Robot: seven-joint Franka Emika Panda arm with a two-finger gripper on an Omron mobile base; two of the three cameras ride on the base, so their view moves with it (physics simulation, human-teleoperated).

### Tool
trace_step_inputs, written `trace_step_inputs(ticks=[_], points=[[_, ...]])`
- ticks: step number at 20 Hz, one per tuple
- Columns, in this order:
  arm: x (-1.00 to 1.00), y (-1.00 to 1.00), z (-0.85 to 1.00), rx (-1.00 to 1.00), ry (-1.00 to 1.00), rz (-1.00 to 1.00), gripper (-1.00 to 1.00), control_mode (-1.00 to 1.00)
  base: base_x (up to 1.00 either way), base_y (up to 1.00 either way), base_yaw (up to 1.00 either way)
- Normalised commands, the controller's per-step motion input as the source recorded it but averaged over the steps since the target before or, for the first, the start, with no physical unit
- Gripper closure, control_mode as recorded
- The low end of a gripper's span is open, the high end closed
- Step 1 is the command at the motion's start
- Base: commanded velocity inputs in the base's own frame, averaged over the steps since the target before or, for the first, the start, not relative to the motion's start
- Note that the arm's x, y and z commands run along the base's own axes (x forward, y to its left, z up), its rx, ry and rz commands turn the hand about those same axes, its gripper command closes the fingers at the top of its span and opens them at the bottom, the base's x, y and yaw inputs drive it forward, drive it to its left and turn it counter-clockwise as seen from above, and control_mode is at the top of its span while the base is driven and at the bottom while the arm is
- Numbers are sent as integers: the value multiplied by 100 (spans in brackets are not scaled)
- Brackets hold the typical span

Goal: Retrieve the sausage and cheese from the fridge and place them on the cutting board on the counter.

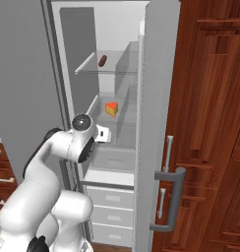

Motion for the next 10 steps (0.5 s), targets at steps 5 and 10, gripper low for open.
trace_step_inputs(ticks=[5,10], points=[[29,-5,54,2,0,0,-100,-100,0,0,0],[36,0,52,0,0,0,-100,-100,0,0,0]])
